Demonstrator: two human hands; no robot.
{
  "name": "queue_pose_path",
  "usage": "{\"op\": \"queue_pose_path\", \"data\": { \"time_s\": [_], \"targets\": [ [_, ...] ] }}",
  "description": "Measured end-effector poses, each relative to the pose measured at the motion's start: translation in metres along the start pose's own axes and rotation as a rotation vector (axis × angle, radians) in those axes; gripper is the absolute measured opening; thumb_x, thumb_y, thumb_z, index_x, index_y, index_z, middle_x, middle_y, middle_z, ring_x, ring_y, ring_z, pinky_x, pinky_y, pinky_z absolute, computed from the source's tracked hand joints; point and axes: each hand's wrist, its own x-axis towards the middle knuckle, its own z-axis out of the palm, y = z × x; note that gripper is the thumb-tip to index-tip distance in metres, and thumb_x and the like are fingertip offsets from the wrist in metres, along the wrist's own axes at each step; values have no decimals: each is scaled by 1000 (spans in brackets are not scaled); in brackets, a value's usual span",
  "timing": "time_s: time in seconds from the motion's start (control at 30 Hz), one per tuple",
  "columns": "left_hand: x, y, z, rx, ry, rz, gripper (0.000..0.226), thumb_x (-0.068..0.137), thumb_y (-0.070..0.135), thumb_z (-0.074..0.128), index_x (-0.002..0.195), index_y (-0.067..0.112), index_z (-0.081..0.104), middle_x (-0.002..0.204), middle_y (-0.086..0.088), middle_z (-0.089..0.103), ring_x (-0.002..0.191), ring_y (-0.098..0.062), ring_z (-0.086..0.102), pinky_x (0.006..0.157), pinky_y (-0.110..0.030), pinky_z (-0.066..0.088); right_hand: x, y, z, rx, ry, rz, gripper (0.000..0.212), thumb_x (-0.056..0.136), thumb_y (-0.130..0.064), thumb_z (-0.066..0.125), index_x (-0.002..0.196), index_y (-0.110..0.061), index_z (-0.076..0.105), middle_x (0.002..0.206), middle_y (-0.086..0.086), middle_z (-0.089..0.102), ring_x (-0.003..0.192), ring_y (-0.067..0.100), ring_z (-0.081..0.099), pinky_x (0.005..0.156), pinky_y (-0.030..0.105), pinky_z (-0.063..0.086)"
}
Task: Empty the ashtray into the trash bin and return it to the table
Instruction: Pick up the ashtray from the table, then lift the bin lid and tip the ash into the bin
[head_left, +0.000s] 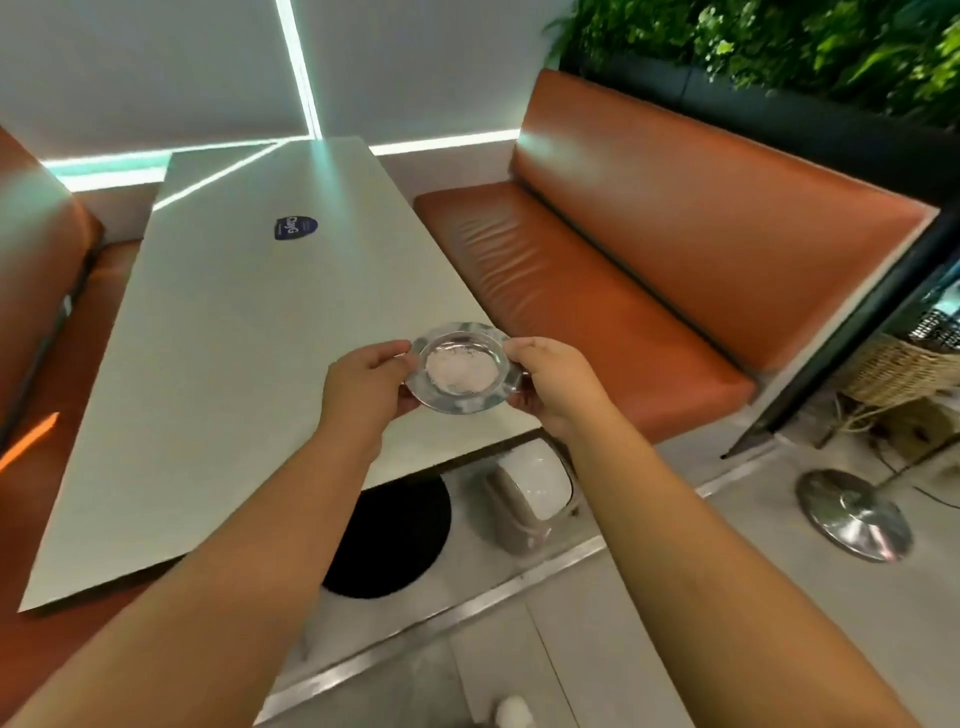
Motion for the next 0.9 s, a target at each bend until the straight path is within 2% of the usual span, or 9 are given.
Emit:
{"op": "queue_pose_path", "data": {
  "time_s": [0.1, 0.23, 0.3, 0.43, 0.57, 0.63, 0.7, 0.8, 0.9],
  "targets": [
    [-44, -27, 22, 38, -10, -36, 21, 86, 12, 63, 106, 11, 68, 95, -9, 71, 81, -21, 70, 58, -25, 58, -33, 20, -40, 12, -11, 13, 17, 86, -12, 58, 71, -16, 64, 59, 1, 59, 51, 12, 54, 42, 21, 49],
    [-84, -56, 69, 92, -25, -73, 13, 85, 13, 61, 91, 22, 69, 88, -5, 72, 80, -21, 70, 63, -30, 59, -54, 45, -101, -50, -1, 63, 16, 87, -10, 51, 73, -17, 58, 67, 4, 56, 54, 13, 53, 39, 20, 46],
    [-95, -69, 98, 106, -17, -95, 14, 85, 12, 61, 92, 20, 69, 85, -6, 72, 77, -22, 69, 66, -33, 58, -56, 54, -134, -84, -1, 82, 16, 86, -12, 49, 74, -19, 56, 70, 4, 57, 56, 13, 53, 39, 21, 45],
    [-102, -95, 155, 95, -25, -107, 14, 87, 9, 60, 94, 16, 69, 86, -8, 73, 76, -23, 68, 73, -40, 59, -42, 66, -197, -186, -10, 87, 13, 87, -23, 53, 75, -19, 54, 77, 8, 59, 63, 19, 54, 52, 32, 48],
    [-84, -128, 201, 24, -18, -218, 12, 88, 12, 60, 92, 16, 70, 85, -9, 74, 70, -21, 67, 72, -38, 57, -17, 81, -242, -222, 15, 95, 14, 87, -26, 55, 78, -16, 51, 77, 10, 56, 68, 23, 50, 60, 40, 42],
    [-69, -147, 215, -2, -11, -309, 14, 90, 13, 58, 92, 13, 72, 84, -11, 75, 67, -22, 66, 70, -38, 56, -3, 94, -259, -207, 31, 101, 14, 88, -26, 55, 80, -15, 50, 76, 8, 56, 65, 19, 52, 55, 34, 46],
    [-47, -169, 222, 22, -29, -349, 16, 90, 16, 56, 92, 13, 72, 87, -10, 75, 71, -24, 69, 75, -41, 57, 15, 111, -272, -169, 42, 89, 14, 90, -25, 55, 84, -13, 51, 77, 7, 57, 61, 15, 55, 47, 27, 47],
    [-3, -217, 224, 179, -31, -318, 13, 88, 16, 60, 85, 16, 72, 88, -7, 73, 75, -22, 63, 74, -38, 55, 55, 150, -285, -152, 74, 75, 14, 91, -25, 53, 85, -12, 50, 79, 9, 58, 64, 19, 55, 47, 29, 48],
    [50, -284, 221, 443, -47, -226, 15, 83, 9, 61, 88, 19, 70, 100, -7, 71, 81, -18, 60, 79, -32, 49, 103, 209, -292, -139, 102, 83, 15, 91, -24, 52, 80, -14, 49, 72, 9, 57, 61, 21, 53, 52, 34, 45]
  ]
}}
